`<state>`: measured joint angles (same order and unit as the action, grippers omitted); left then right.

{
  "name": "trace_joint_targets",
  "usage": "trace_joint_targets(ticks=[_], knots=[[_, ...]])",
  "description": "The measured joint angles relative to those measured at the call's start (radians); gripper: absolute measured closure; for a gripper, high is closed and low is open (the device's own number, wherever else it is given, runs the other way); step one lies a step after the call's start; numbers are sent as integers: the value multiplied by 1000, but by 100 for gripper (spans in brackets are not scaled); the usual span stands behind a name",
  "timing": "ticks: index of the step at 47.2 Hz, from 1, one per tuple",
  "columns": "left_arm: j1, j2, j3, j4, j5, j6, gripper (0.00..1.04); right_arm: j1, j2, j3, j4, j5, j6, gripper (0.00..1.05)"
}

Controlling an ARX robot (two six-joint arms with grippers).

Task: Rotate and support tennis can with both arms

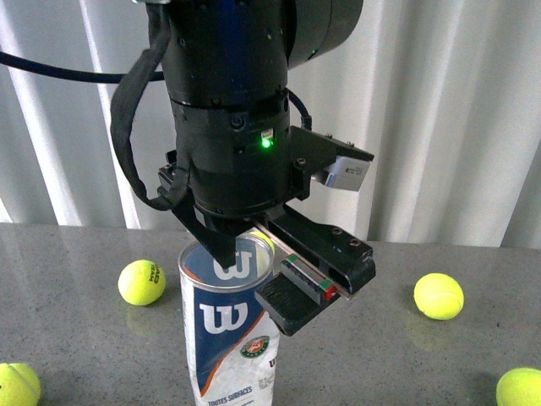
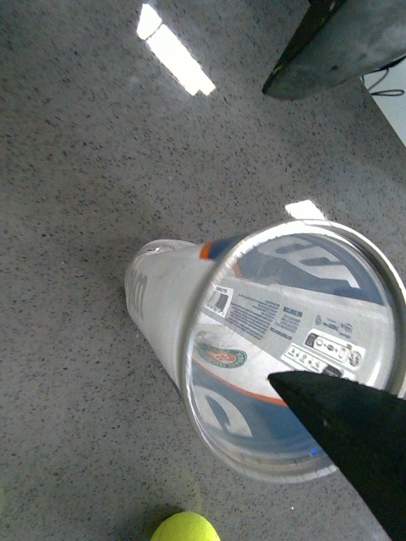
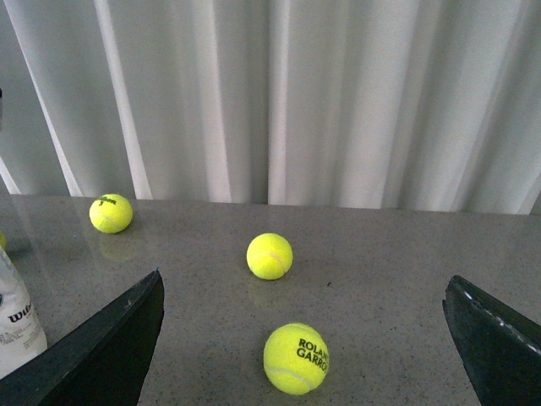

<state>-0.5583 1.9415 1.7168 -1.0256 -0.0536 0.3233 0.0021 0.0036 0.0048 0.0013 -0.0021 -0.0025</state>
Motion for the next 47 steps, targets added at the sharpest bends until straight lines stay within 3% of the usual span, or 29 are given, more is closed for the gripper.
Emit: trace_joint_targets(ticks=[2,12,18,29,33,36,39,40,47], knots=[[5,-16,-3,10,13,-11,5,0,0,0,0,0,0,7],[37,-111,-58,107,117,-114,7,0,0,0,0,0,0,7],[69,-237,-194,351,98,-312,7,0,0,0,0,0,0,7],[79,-270,-225,398,75,-397,7,0,0,0,0,0,0,7],[73,-350,-452,812,-205,-359,21,0,0,0,0,0,0,7],[84,-416,-621,1089,-319,-348,29,0,0,0,0,0,0,7],[129,-521,-848,1464,-337,-339,44,0,0,0,0,3,0,7],[142,-546,-892,1526,-332,-338,47,0,0,0,0,3,0,7],[224,-684,-1117,1715,-278,-334,71,0,0,0,0,0,0,7]])
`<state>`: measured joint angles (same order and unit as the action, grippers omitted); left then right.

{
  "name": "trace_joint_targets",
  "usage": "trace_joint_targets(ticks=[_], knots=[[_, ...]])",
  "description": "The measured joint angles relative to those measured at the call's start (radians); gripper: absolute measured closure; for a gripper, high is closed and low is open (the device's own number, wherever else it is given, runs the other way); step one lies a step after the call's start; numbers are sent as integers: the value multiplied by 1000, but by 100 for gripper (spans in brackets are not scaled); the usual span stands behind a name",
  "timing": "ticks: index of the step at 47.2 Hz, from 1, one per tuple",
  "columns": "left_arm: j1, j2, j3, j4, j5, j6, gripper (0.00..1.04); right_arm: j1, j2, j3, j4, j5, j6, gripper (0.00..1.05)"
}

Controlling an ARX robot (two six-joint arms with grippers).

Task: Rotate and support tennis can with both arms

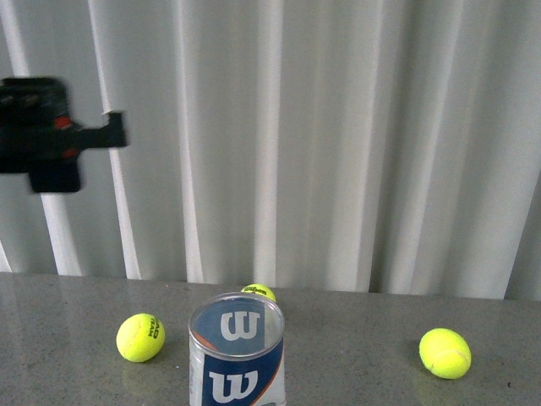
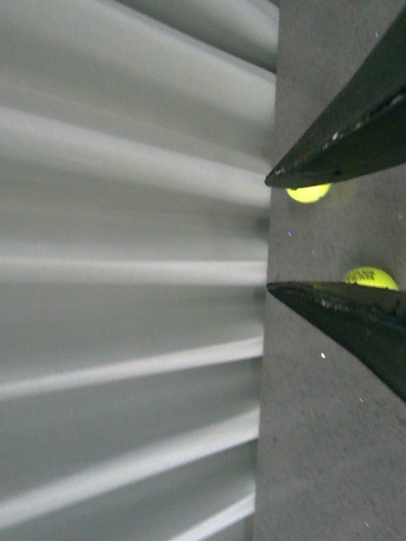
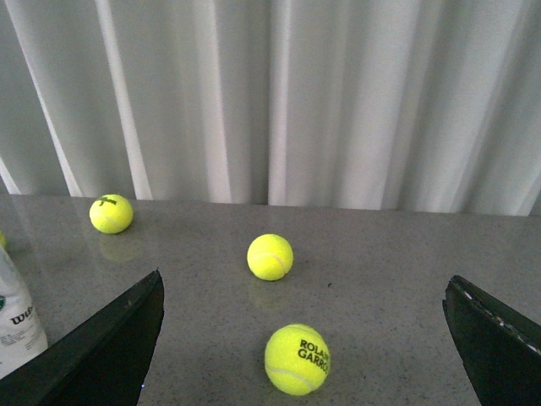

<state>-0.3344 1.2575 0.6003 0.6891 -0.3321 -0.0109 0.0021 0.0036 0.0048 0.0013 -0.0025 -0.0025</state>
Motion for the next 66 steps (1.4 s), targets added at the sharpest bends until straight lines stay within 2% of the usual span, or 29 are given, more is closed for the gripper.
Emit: trace_joint_targets(ticks=[5,8,16,31,34,36,44,50,66], knots=[[47,-57,-113,26,36,0,87,0,0,0,0,1,0,7],[75,-110,-200,41,88,1,102,0,0,0,0,1,0,7],[155,-253,-345,52,154,6,101,0,0,0,0,1,0,7],[240,-472,-491,-21,238,6,101,0,0,0,0,1,0,7],[294,-520,-510,-51,312,6,101,0,0,0,0,1,0,7],[319,-556,-523,-74,327,6,101,0,0,0,0,1,0,7],[332,-663,-553,-149,328,6,101,0,0,0,0,1,0,7],[332,-692,-576,-131,329,6,101,0,0,0,0,1,0,7],[332,-852,-576,-282,332,6,101,0,0,0,0,1,0,7]])
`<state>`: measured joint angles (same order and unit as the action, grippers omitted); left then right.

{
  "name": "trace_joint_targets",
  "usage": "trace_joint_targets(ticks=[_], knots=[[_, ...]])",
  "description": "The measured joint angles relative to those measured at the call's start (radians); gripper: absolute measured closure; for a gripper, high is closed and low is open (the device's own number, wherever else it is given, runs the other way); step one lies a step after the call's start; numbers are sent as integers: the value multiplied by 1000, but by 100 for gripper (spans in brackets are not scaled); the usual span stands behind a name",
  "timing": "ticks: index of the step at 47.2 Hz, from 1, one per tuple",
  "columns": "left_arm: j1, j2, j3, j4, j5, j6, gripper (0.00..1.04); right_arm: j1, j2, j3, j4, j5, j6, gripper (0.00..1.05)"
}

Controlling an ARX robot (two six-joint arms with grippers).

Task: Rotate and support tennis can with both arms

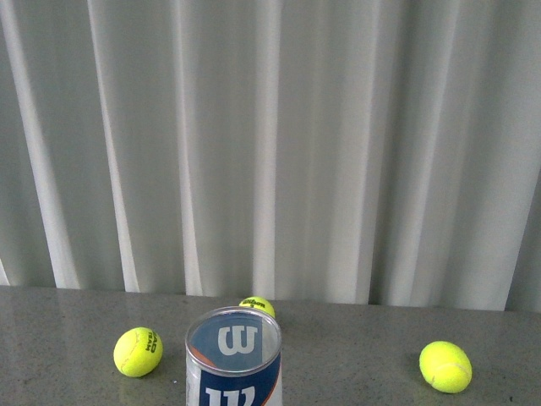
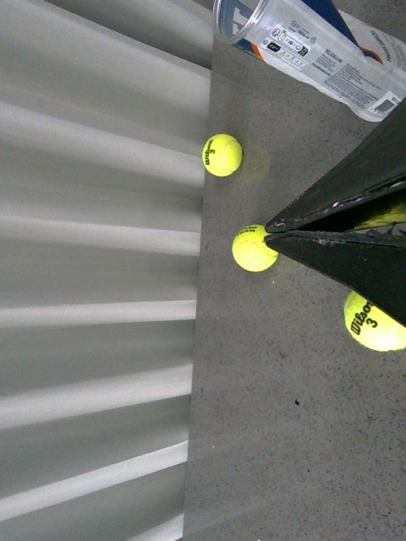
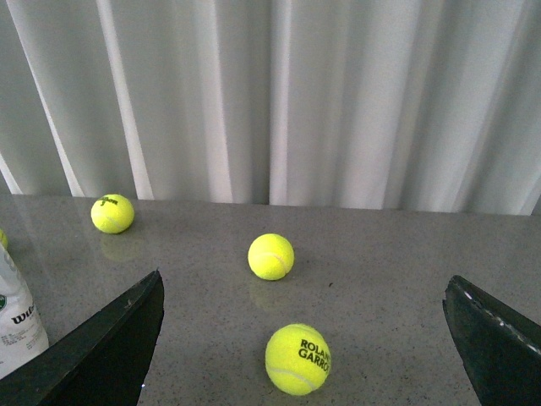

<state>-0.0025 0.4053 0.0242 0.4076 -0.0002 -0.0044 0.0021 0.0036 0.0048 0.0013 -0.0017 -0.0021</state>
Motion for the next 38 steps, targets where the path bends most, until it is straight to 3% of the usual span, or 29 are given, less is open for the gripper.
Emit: trace_joint_targets(ticks=[29,32,38], knots=[[0,-231,0,-229,0,0,101,0,0,0,0,0,0,7],[0,-343,0,-377,0,0,101,0,0,0,0,0,0,7],[0,-401,0,-403,0,0,101,0,0,0,0,0,0,7]])
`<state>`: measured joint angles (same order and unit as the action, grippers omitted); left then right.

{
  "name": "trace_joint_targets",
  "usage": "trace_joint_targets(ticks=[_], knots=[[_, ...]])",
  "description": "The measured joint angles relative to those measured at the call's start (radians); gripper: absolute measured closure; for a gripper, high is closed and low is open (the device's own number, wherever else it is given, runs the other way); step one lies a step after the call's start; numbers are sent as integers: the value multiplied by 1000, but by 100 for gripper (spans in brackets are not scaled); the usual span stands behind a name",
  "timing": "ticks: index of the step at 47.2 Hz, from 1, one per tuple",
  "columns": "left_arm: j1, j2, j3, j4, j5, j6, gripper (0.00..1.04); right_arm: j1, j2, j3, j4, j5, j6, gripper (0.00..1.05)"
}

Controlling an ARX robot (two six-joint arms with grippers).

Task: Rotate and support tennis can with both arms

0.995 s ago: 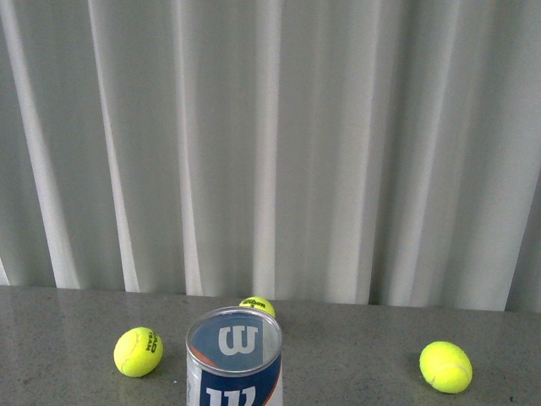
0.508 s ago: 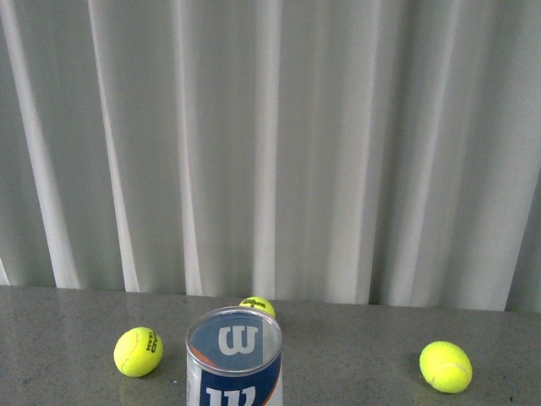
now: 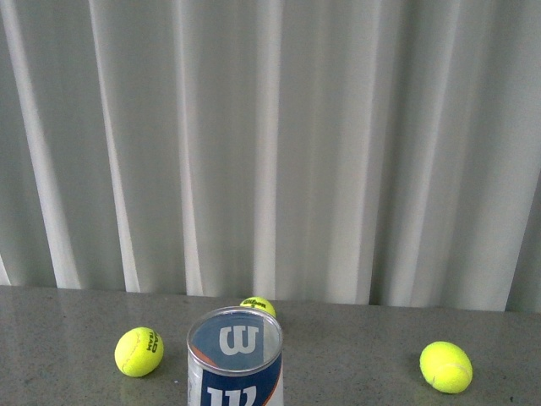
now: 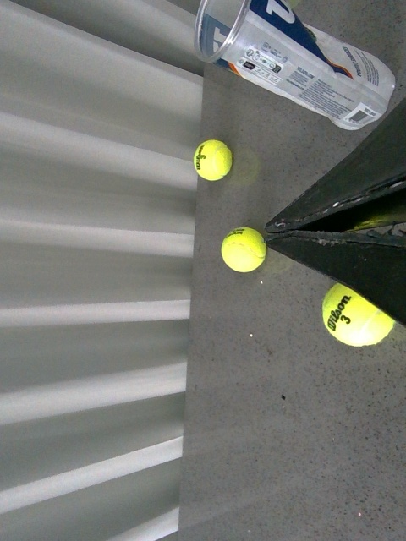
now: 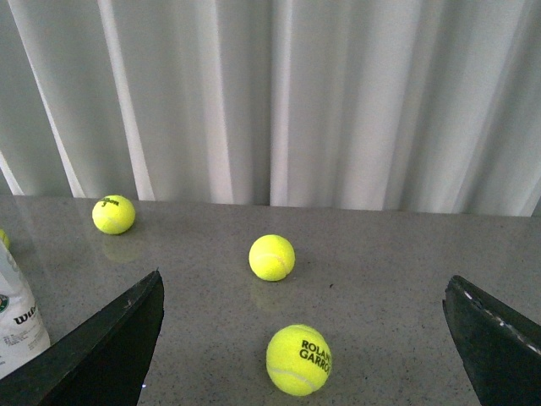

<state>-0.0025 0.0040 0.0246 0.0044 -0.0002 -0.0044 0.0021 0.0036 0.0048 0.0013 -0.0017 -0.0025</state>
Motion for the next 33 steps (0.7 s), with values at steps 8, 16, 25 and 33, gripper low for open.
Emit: trace_joint_targets(ticks=[8,16,25,33], knots=[[0,0,0,-4,0,0,97,0,0,0,0,0,0,7],[0,0,0,-4,0,0,63,0,0,0,0,0,0,7],[0,-1,0,-4,0,0,28,0,0,0,0,0,0,7],[0,-1,0,-4,0,0,7,0,0,0,0,0,0,7]])
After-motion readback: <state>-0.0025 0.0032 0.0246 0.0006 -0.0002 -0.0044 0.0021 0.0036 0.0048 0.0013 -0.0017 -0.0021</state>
